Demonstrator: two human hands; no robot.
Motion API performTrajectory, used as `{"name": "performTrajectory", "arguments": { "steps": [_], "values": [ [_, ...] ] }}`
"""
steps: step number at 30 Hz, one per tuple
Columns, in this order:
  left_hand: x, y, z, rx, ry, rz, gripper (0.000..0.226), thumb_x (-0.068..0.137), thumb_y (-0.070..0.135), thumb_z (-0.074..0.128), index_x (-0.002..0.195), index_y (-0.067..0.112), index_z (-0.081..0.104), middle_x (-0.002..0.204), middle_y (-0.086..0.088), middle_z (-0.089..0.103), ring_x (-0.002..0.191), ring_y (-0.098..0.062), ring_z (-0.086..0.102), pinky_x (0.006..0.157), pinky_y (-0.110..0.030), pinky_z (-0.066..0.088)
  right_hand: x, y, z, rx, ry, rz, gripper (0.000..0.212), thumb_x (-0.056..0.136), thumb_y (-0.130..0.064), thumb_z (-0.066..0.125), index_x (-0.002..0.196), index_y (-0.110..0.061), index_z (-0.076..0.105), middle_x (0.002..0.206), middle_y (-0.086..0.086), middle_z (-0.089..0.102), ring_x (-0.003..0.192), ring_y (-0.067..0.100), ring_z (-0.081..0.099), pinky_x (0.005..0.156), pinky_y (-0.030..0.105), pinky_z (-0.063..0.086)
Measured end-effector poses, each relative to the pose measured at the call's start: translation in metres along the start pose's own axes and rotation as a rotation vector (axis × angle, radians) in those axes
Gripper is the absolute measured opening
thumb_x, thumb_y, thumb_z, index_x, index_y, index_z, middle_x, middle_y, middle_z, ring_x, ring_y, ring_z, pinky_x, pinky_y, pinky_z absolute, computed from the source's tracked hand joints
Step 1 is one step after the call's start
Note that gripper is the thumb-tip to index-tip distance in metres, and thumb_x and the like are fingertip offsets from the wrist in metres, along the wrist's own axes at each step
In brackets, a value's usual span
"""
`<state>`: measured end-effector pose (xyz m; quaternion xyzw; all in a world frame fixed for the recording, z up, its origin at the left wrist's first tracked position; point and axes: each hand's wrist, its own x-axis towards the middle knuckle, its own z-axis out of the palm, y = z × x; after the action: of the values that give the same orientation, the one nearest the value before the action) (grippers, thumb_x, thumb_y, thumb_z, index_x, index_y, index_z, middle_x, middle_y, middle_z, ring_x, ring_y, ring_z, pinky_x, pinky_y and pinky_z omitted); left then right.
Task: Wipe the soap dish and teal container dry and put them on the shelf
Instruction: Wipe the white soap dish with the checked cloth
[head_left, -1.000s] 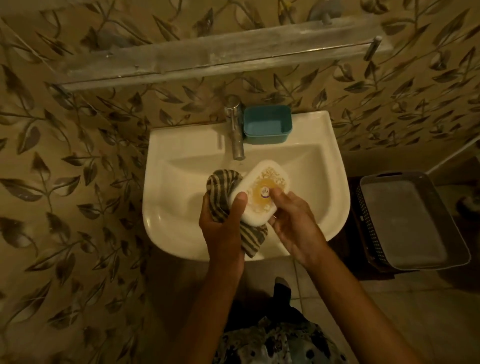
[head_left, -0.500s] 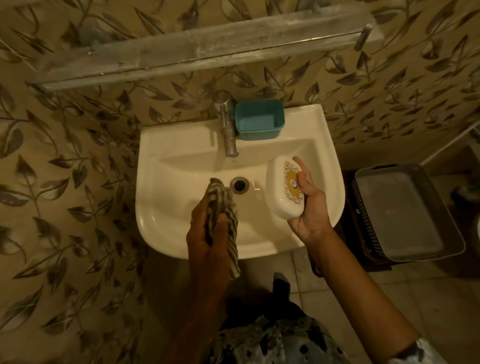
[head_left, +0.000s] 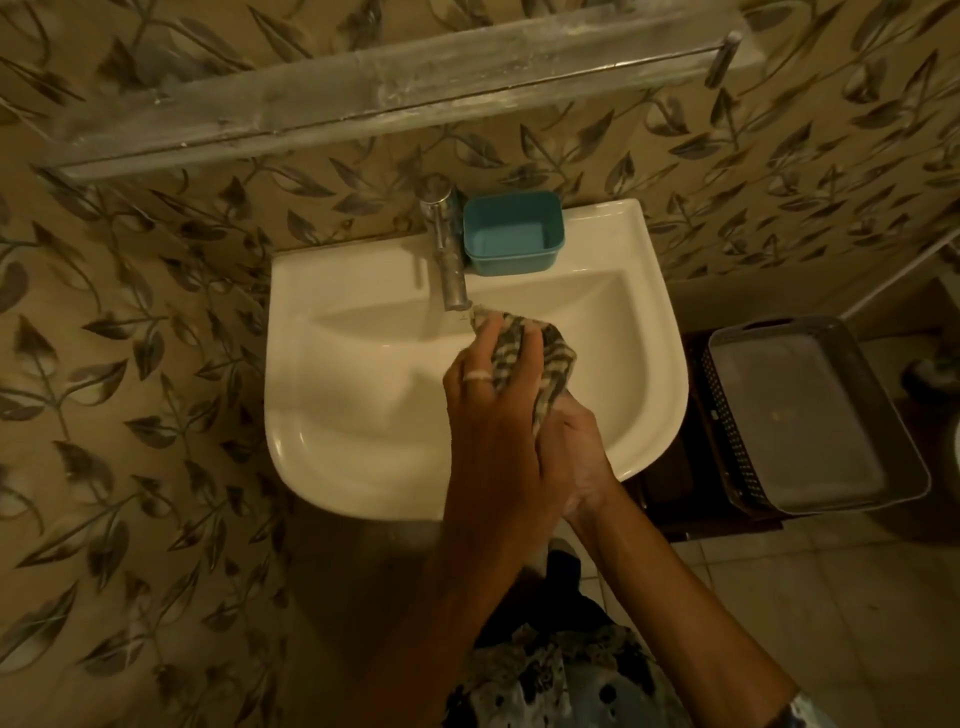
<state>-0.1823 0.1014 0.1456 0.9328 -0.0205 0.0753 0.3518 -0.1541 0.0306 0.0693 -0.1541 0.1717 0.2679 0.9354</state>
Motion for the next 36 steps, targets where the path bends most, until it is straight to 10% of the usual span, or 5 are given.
{"name": "performTrajectory", "arguments": {
  "steps": [8, 17, 28, 33, 36],
  "values": [
    [-0.017, 0.003, 0.015, -0.130, -0.038, -0.018, 0.059, 0.087, 0.015, 0.037, 0.146, 0.016, 0.031, 0.155, -0.008, 0.021, 0.139, -0.023, 0.025, 0.111, -0.046, 0.032, 0.011, -0.016, -0.001, -0.035, 0.211, -0.105, 0.058, 0.094, -0.031, 0.048, 0.147, -0.015, 0.033, 0.131, 0.010, 0.048, 0.101, 0.016, 0.057, 0.092, 0.030, 0.047],
    [-0.009, -0.018, 0.019, -0.072, -0.066, -0.010, 0.055, 0.087, 0.026, 0.030, 0.141, 0.017, 0.041, 0.152, -0.007, 0.030, 0.137, -0.022, 0.028, 0.110, -0.047, 0.035, -0.006, 0.006, 0.001, 0.129, 0.166, 0.112, 0.048, 0.098, -0.034, 0.042, 0.123, 0.004, 0.056, 0.093, 0.017, 0.066, 0.077, 0.026, 0.067, 0.063, 0.033, 0.060],
    [-0.049, -0.011, 0.035, -0.245, 0.001, -0.045, 0.055, 0.091, 0.022, 0.031, 0.146, 0.030, 0.029, 0.154, 0.015, 0.015, 0.140, -0.011, 0.025, 0.111, -0.036, 0.035, 0.006, -0.013, -0.015, 0.025, 0.248, -0.081, 0.063, 0.089, -0.035, 0.053, 0.146, -0.016, 0.036, 0.143, 0.018, 0.042, 0.117, 0.026, 0.048, 0.112, 0.042, 0.032],
    [-0.042, -0.013, 0.028, -0.275, 0.049, -0.049, 0.055, 0.089, 0.023, 0.032, 0.143, 0.026, 0.037, 0.152, 0.013, 0.022, 0.140, -0.015, 0.027, 0.112, -0.030, 0.031, 0.000, 0.001, -0.024, -0.070, 0.143, 0.028, 0.065, 0.091, -0.033, 0.050, 0.149, -0.013, 0.027, 0.104, 0.010, 0.062, 0.087, 0.019, 0.065, 0.071, 0.030, 0.057],
    [-0.012, -0.016, 0.017, -0.323, 0.063, -0.110, 0.051, 0.088, 0.018, 0.035, 0.138, 0.029, 0.042, 0.149, 0.004, 0.032, 0.135, -0.013, 0.034, 0.111, -0.032, 0.034, -0.004, -0.001, -0.025, -0.198, 0.016, -0.011, 0.066, 0.088, -0.027, 0.060, 0.146, -0.010, 0.034, 0.113, 0.013, 0.064, 0.095, 0.021, 0.067, 0.079, 0.032, 0.057]
  ]
}}
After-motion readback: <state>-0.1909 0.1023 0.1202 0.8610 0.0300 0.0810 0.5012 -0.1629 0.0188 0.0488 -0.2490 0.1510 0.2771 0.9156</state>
